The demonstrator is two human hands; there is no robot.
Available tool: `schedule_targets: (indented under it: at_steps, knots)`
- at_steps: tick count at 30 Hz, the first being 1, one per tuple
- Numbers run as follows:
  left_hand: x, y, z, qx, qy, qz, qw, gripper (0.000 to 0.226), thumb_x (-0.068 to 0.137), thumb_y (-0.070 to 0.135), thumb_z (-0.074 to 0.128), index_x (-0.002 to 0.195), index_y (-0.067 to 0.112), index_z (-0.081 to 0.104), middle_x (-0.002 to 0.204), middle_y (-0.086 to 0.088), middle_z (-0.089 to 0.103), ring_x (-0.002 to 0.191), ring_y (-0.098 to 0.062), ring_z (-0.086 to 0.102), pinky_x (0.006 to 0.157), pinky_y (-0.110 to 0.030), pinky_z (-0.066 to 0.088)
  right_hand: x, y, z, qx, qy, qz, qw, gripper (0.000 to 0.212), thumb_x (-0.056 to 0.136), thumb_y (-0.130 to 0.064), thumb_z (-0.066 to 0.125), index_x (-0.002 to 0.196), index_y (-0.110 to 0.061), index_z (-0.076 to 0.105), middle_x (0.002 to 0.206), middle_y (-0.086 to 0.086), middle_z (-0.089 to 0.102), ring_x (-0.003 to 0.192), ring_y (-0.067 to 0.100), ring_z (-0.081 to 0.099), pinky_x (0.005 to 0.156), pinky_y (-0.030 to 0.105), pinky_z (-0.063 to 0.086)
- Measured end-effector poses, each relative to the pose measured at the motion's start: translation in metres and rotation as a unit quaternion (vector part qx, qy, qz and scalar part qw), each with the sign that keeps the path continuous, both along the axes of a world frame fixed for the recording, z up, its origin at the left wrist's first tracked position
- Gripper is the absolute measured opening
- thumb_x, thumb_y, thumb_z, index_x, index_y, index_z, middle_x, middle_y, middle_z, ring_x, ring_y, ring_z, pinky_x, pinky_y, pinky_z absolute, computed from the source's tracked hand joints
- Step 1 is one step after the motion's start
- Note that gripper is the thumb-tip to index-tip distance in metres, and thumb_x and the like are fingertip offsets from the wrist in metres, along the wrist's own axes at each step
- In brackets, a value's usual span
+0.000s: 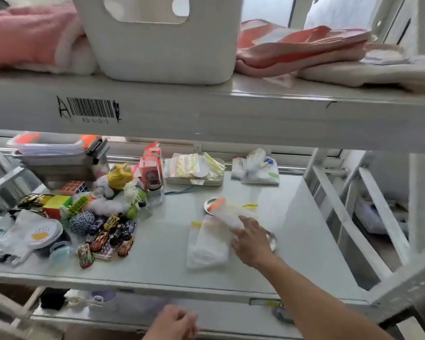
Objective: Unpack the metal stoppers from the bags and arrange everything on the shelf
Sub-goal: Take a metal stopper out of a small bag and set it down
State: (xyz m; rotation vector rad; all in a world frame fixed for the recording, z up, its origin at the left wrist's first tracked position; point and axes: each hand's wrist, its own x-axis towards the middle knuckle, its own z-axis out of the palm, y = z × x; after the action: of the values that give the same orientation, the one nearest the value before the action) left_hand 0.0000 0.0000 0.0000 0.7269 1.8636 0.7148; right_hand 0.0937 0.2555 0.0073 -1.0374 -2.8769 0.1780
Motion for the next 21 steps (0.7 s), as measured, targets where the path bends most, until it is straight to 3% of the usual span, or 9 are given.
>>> schedule_targets:
  at_steps: [3, 6, 8, 10, 12, 14, 16, 19, 21]
  knots:
    - [0.012, 0.021, 0.008, 0.091, -0.044, 0.045, 0.994, 0.033, 0.087, 0.027, 0.066, 0.057, 0.012, 0.070, 0.057, 0.003, 0.071, 0.051, -0.004, 0.062, 0.053, -0.018, 0.047, -0.013, 0.007, 0.002, -0.006, -0.031, 0.015, 0.999, 0.040, 0.090, -0.029, 0.046, 0.127, -0.020, 0.059, 0.142, 0.004, 0.052, 0.129, 0.030, 0.044, 0.104, 0.042, 0.040]
    - [0.019, 0.044, 0.022, 0.148, -0.091, 0.139, 0.975, 0.026, 0.071, 0.036, 0.067, 0.064, 0.011, 0.070, 0.064, -0.005, 0.070, 0.056, -0.009, 0.064, 0.053, -0.022, 0.049, -0.012, -0.005, 0.016, -0.011, 0.120, -0.011, 0.993, 0.033, 0.081, -0.015, 0.057, 0.112, -0.012, 0.067, 0.120, 0.008, 0.066, 0.109, 0.036, 0.059, 0.089, 0.043, 0.049]
    - [0.016, 0.059, 0.029, 0.193, -0.155, 0.220, 0.943, 0.036, 0.060, 0.040, 0.073, 0.081, 0.011, 0.070, 0.078, -0.006, 0.073, 0.072, -0.014, 0.070, 0.062, -0.027, 0.053, 0.001, -0.032, 0.030, 0.019, 0.247, 0.006, 0.969, 0.031, 0.076, -0.009, 0.064, 0.106, -0.010, 0.069, 0.108, 0.008, 0.069, 0.097, 0.032, 0.061, 0.083, 0.042, 0.051]
    - [0.016, 0.071, 0.032, 0.230, -0.240, 0.262, 0.906, 0.052, 0.065, 0.041, 0.077, 0.109, 0.015, 0.067, 0.100, -0.008, 0.076, 0.097, -0.025, 0.070, 0.081, -0.041, 0.054, 0.020, -0.078, 0.035, 0.037, 0.271, 0.092, 0.957, 0.031, 0.075, -0.010, 0.065, 0.105, -0.013, 0.067, 0.102, 0.005, 0.069, 0.093, 0.027, 0.061, 0.080, 0.039, 0.053]
    - [0.020, 0.079, 0.034, 0.260, -0.296, 0.281, 0.875, 0.051, 0.081, 0.037, 0.074, 0.123, 0.011, 0.063, 0.117, -0.021, 0.071, 0.110, -0.038, 0.065, 0.092, -0.049, 0.049, 0.032, -0.118, 0.029, -0.032, 0.230, 0.171, 0.958, 0.037, 0.078, -0.015, 0.061, 0.114, -0.014, 0.067, 0.109, 0.005, 0.070, 0.102, 0.027, 0.064, 0.082, 0.037, 0.056]
    - [0.025, 0.080, 0.031, 0.262, -0.302, 0.335, 0.853, 0.032, 0.094, 0.031, 0.061, 0.115, 0.007, 0.066, 0.108, -0.023, 0.075, 0.102, -0.041, 0.069, 0.084, -0.046, 0.051, 0.042, -0.129, 0.022, -0.191, 0.235, 0.187, 0.934, 0.034, 0.080, -0.018, 0.060, 0.112, -0.019, 0.071, 0.121, -0.002, 0.069, 0.116, 0.017, 0.063, 0.087, 0.033, 0.056]
    - [0.027, 0.078, 0.024, 0.251, -0.315, 0.380, 0.833, 0.023, 0.101, 0.018, 0.046, 0.104, 0.004, 0.064, 0.089, -0.020, 0.079, 0.086, -0.041, 0.072, 0.078, -0.050, 0.053, 0.049, -0.119, 0.024, -0.330, 0.282, 0.126, 0.892, 0.020, 0.080, -0.020, 0.065, 0.096, -0.026, 0.075, 0.109, -0.019, 0.073, 0.102, 0.001, 0.068, 0.079, 0.026, 0.056]
    - [0.021, 0.068, 0.022, 0.234, -0.272, 0.406, 0.840, 0.023, 0.099, 0.005, 0.045, 0.096, 0.002, 0.068, 0.070, -0.012, 0.078, 0.065, -0.032, 0.074, 0.074, -0.047, 0.056, 0.050, -0.081, 0.013, -0.346, 0.313, -0.085, 0.881, 0.013, 0.076, -0.026, 0.063, 0.083, -0.022, 0.073, 0.076, -0.011, 0.075, 0.068, 0.004, 0.068, 0.066, 0.032, 0.057]
    - [0.016, 0.057, 0.021, 0.216, -0.271, 0.407, 0.845, 0.024, 0.097, -0.001, 0.047, 0.092, 0.001, 0.070, 0.069, -0.015, 0.076, 0.067, -0.035, 0.070, 0.062, -0.040, 0.058, 0.039, -0.055, 0.004, -0.350, 0.257, -0.191, 0.880, 0.019, 0.074, -0.036, 0.060, 0.081, -0.020, 0.070, 0.070, -0.005, 0.072, 0.069, 0.014, 0.069, 0.070, 0.042, 0.059]
